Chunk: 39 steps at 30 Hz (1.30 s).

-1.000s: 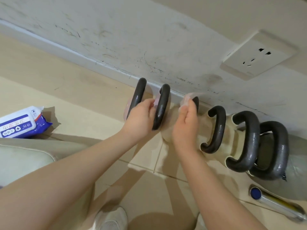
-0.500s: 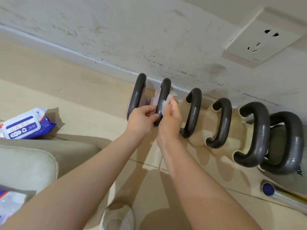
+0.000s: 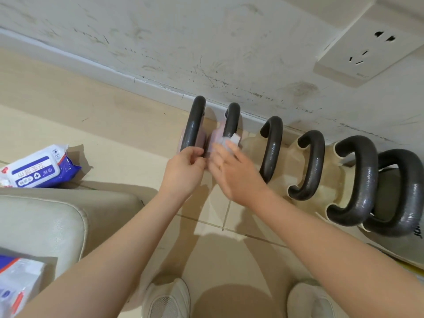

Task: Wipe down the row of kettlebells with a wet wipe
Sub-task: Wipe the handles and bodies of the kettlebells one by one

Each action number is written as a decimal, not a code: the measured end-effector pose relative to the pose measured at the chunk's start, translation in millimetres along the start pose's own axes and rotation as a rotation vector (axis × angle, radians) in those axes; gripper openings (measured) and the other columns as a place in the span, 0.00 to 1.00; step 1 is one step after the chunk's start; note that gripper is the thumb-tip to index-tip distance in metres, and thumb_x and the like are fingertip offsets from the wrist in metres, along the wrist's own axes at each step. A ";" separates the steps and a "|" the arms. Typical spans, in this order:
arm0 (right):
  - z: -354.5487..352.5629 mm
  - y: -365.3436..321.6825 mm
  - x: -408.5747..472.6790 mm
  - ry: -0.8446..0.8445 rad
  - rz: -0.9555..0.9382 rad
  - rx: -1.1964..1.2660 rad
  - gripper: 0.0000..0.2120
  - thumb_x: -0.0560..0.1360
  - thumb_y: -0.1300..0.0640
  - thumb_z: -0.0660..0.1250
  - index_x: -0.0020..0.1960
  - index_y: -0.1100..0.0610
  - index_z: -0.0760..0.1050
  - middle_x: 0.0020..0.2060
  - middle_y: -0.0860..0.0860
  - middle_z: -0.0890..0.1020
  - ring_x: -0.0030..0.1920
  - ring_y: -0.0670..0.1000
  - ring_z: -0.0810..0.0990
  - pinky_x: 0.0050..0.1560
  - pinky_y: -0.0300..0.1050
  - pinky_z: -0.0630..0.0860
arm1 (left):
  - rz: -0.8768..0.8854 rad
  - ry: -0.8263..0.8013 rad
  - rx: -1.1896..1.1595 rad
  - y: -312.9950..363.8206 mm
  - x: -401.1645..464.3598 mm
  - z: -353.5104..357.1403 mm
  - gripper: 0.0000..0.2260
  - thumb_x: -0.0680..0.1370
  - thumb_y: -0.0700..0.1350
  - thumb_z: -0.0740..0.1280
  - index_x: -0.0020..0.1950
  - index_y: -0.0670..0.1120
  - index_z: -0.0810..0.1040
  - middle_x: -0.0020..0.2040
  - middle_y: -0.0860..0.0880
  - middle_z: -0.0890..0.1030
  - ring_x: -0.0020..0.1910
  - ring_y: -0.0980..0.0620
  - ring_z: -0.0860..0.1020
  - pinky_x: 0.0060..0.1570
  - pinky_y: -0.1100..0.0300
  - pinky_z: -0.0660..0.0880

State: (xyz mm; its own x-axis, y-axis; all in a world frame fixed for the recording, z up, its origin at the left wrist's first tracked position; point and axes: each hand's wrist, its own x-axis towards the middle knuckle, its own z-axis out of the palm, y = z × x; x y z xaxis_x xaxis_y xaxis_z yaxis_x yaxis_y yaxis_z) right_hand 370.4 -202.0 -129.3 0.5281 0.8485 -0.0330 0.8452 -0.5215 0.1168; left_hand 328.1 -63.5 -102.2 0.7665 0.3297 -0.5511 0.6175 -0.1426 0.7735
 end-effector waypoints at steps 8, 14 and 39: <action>2.3 2.7 10.5 -0.134 -0.096 -0.209 0.14 0.72 0.59 0.56 0.47 0.57 0.80 0.47 0.54 0.83 0.62 0.59 0.75 0.69 0.55 0.59 | -0.071 0.005 -0.151 -1.9 -2.1 -2.4 0.12 0.76 0.36 0.57 0.50 0.45 0.79 0.45 0.43 0.83 0.46 0.47 0.80 0.58 0.52 0.76; -0.2 7.8 16.8 -0.030 0.040 -0.254 0.14 0.75 0.55 0.58 0.52 0.59 0.79 0.53 0.57 0.81 0.64 0.60 0.73 0.71 0.56 0.59 | -0.099 0.020 -0.242 0.5 -1.6 0.4 0.13 0.77 0.37 0.56 0.54 0.42 0.78 0.42 0.45 0.82 0.47 0.47 0.79 0.56 0.56 0.76; -14.4 -55.2 -7.2 0.127 0.810 1.261 0.21 0.80 0.53 0.52 0.71 0.52 0.54 0.67 0.46 0.66 0.66 0.38 0.64 0.67 0.47 0.62 | -0.008 -0.233 -0.238 -5.9 -10.9 12.1 0.26 0.81 0.58 0.46 0.65 0.45 0.75 0.62 0.50 0.79 0.63 0.55 0.75 0.67 0.57 0.67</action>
State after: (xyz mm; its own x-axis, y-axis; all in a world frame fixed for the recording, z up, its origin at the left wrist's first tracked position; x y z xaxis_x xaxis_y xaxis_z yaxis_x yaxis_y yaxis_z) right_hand 318.7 -178.0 -121.2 0.9192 0.2685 -0.2881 -0.1148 -0.5171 -0.8482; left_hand 318.2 -77.5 -104.6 0.7983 0.1035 -0.5933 0.5864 0.0905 0.8049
